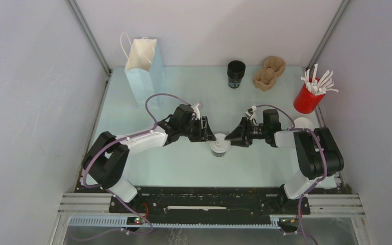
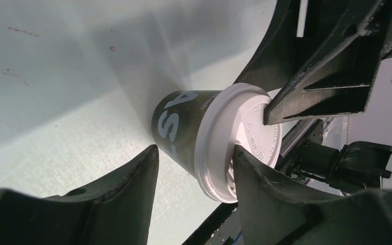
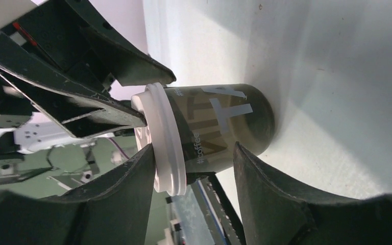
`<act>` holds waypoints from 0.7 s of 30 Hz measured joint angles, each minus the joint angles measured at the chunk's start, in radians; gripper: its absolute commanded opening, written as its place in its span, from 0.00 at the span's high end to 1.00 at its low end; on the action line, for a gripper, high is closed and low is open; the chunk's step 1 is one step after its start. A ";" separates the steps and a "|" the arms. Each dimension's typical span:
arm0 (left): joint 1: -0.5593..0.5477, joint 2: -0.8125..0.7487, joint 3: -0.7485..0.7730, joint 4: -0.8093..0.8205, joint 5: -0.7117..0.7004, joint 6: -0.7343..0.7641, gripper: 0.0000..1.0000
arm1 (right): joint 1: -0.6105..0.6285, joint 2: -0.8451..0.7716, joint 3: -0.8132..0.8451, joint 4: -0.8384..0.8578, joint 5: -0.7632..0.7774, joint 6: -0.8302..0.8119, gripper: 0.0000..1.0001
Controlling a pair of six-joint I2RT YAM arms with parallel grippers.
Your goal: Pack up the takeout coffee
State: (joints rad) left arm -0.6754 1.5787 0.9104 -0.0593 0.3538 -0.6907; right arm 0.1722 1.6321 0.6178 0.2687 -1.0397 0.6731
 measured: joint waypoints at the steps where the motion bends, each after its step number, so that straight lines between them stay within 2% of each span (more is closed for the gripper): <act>1: -0.001 0.003 -0.009 0.015 -0.002 -0.002 0.45 | -0.006 0.010 -0.011 0.021 -0.001 0.016 0.37; 6: -0.011 0.011 -0.028 0.089 -0.005 -0.010 0.46 | -0.029 0.060 -0.069 0.193 -0.043 0.129 0.34; 11: -0.021 0.013 -0.032 0.105 -0.029 -0.009 0.45 | -0.021 0.048 -0.094 0.251 -0.035 0.180 0.13; 14: -0.026 0.013 -0.032 0.106 -0.038 -0.008 0.45 | -0.011 0.011 -0.095 0.233 -0.026 0.187 0.08; 17: -0.027 0.013 -0.032 0.106 -0.044 -0.008 0.45 | -0.001 -0.051 -0.093 0.193 -0.014 0.162 0.09; 21: -0.029 0.011 -0.042 0.120 -0.049 -0.009 0.45 | -0.003 -0.075 -0.114 0.171 -0.003 0.116 0.32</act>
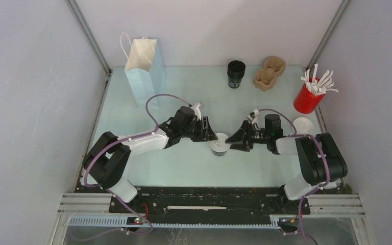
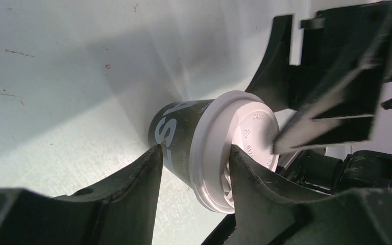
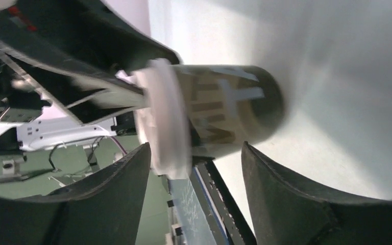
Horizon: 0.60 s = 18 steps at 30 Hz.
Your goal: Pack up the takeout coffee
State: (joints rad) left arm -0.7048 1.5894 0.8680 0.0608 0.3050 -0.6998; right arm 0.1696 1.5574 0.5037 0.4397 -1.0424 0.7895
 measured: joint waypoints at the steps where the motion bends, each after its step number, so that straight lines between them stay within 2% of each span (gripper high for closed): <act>1: 0.000 -0.001 -0.006 0.010 0.000 -0.001 0.45 | -0.002 0.013 -0.010 -0.002 0.003 -0.008 0.34; 6: -0.005 -0.007 -0.044 0.074 0.000 -0.008 0.44 | -0.002 0.068 -0.029 0.020 -0.021 0.001 0.29; 10: -0.005 -0.011 -0.055 0.095 -0.006 -0.008 0.44 | 0.017 0.010 -0.029 -0.024 0.029 -0.012 0.06; 12: -0.005 -0.011 -0.055 0.096 -0.006 -0.008 0.44 | 0.035 -0.039 -0.024 -0.079 0.056 -0.028 0.02; 14: -0.005 -0.011 -0.057 0.099 -0.006 -0.008 0.44 | 0.051 -0.080 -0.016 -0.112 0.070 -0.039 0.03; 18: -0.005 -0.013 -0.069 0.120 -0.007 -0.009 0.43 | 0.074 -0.061 0.014 -0.119 0.085 -0.060 0.22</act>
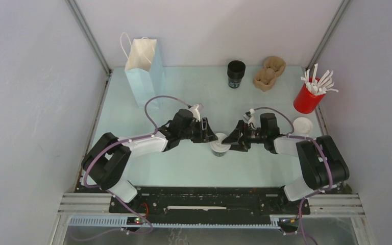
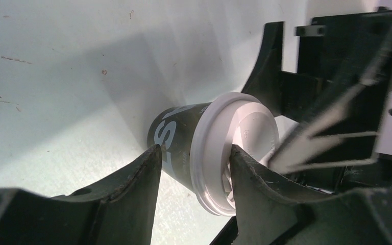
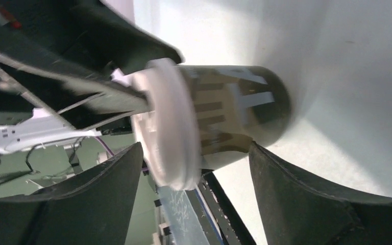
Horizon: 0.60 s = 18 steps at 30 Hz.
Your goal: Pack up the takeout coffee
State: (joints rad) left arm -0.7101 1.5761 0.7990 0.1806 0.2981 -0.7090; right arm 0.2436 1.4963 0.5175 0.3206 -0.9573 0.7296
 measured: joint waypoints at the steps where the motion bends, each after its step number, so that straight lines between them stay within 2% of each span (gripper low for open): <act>1: 0.000 0.000 0.000 0.002 0.000 0.000 0.40 | 0.000 0.035 0.003 0.006 0.002 -0.002 0.25; 3: 0.000 -0.002 0.000 -0.001 0.000 0.002 0.34 | -0.005 0.092 0.005 0.007 -0.001 0.001 0.27; 6: 0.001 -0.004 0.000 -0.015 0.001 0.003 0.19 | -0.008 0.116 0.014 0.021 -0.029 0.010 0.27; 10: 0.005 -0.029 -0.013 -0.048 0.031 -0.010 0.11 | -0.007 0.114 0.015 0.026 -0.026 0.011 0.27; 13: 0.013 -0.076 -0.048 -0.044 0.056 -0.037 0.10 | -0.007 0.109 0.015 0.025 -0.021 0.010 0.27; 18: 0.036 -0.104 -0.072 -0.027 0.073 -0.077 0.22 | -0.007 0.105 0.015 0.020 -0.019 0.009 0.23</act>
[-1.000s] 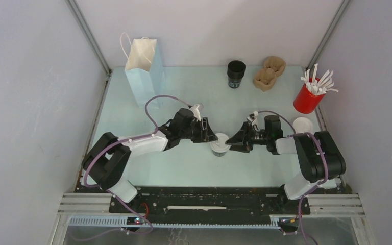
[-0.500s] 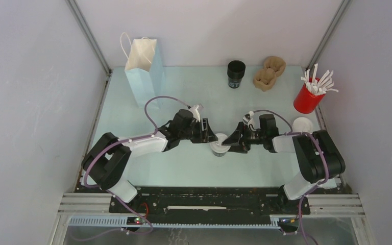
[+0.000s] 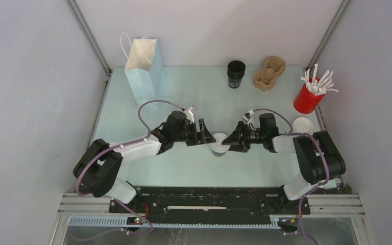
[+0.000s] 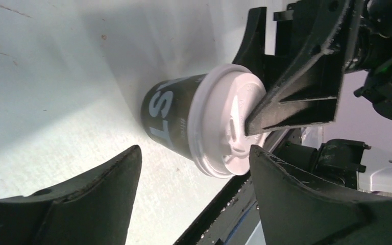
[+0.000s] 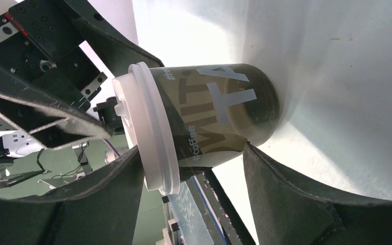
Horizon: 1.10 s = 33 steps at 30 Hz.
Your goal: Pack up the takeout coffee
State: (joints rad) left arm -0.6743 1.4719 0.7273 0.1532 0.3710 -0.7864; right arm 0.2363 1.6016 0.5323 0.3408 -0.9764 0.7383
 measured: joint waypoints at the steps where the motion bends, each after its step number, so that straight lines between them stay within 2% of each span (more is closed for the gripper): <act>1: 0.005 0.003 0.000 -0.002 -0.001 -0.001 0.24 | 0.000 -0.002 0.000 -0.001 0.000 0.000 0.20; 5: 0.011 0.039 0.000 -0.010 -0.008 0.002 0.30 | -0.002 -0.021 -0.001 -0.009 0.018 0.000 0.09; 8: 0.011 0.046 0.000 0.007 -0.001 0.005 0.32 | -0.018 -0.038 -0.001 -0.018 0.029 -0.001 0.09; 10: 0.011 0.048 0.000 0.015 0.000 0.008 0.33 | -0.034 -0.041 0.009 -0.038 0.031 -0.009 0.13; 14: 0.011 0.049 0.000 0.019 -0.002 0.010 0.35 | -0.057 -0.013 0.039 -0.053 0.031 -0.037 0.32; 17: 0.009 0.052 0.001 0.023 -0.005 0.011 0.37 | -0.075 0.032 0.039 -0.014 -0.018 -0.034 0.35; 19: 0.009 0.055 0.001 0.029 -0.004 0.011 0.37 | -0.079 0.056 0.039 0.022 -0.048 -0.032 0.32; 24: 0.009 0.058 -0.008 0.051 -0.002 0.011 0.37 | -0.079 0.037 0.038 0.014 -0.041 -0.034 0.10; 25: 0.009 0.057 -0.009 0.053 -0.002 0.011 0.37 | -0.076 0.023 0.039 -0.002 -0.027 -0.036 0.08; 29: 0.009 0.052 -0.012 0.053 -0.006 0.012 0.37 | -0.049 -0.021 0.087 -0.087 0.003 -0.051 0.09; 33: 0.001 0.051 -0.012 0.053 -0.011 0.014 0.37 | -0.025 0.048 0.198 -0.089 0.010 -0.061 0.13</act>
State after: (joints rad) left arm -0.6731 1.5234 0.7151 0.2066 0.3595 -0.7719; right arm 0.2115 1.6493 0.7300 0.2516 -0.9661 0.6777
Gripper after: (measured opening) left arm 0.636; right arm 0.892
